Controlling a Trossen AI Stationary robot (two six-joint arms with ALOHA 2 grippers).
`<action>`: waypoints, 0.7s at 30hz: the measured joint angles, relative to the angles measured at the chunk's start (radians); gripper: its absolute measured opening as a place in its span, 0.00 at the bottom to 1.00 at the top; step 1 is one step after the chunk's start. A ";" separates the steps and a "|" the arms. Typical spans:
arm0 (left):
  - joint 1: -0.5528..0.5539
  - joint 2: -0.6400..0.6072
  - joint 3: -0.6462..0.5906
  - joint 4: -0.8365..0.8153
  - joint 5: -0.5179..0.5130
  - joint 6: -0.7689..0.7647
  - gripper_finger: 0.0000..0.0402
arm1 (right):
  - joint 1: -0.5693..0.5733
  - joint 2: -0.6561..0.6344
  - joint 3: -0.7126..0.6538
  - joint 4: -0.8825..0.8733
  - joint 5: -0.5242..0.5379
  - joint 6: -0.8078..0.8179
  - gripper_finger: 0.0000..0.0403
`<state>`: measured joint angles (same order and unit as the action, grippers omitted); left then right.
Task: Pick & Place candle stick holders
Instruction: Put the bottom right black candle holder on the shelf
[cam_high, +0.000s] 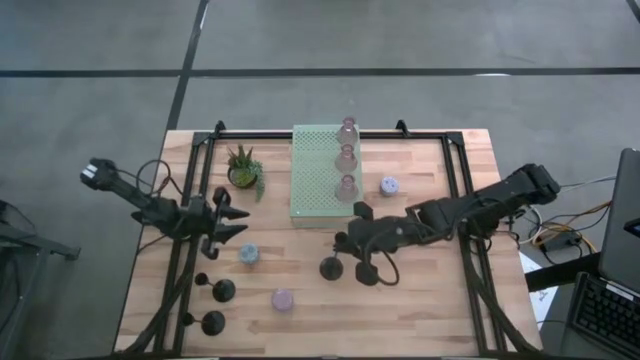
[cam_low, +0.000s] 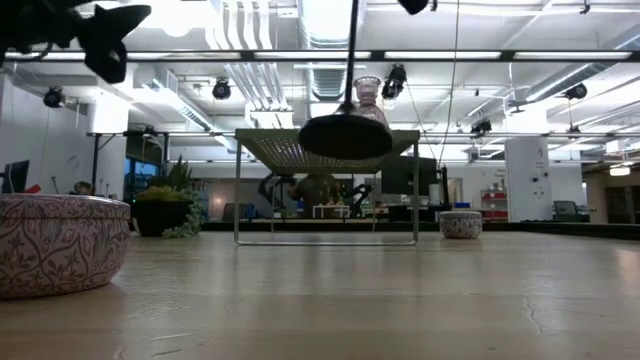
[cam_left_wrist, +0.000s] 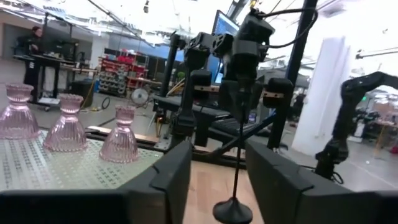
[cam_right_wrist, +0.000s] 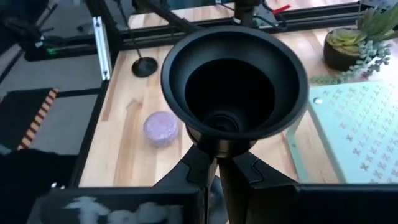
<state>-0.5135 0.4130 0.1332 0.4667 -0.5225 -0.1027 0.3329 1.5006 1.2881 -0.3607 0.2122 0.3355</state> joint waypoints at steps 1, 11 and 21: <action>0.006 0.031 0.020 0.002 -0.002 -0.001 0.43 | -0.010 0.001 0.000 0.010 -0.010 0.000 0.03; 0.036 0.388 0.255 0.046 0.016 0.053 0.49 | -0.058 0.000 0.000 0.068 -0.067 -0.031 0.03; 0.117 0.736 0.483 0.025 0.055 0.051 0.50 | -0.055 0.001 0.070 0.045 -0.080 -0.075 0.03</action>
<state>-0.3969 1.1494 0.6165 0.4921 -0.4675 -0.0517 0.2783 1.5013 1.3577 -0.3157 0.1319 0.2608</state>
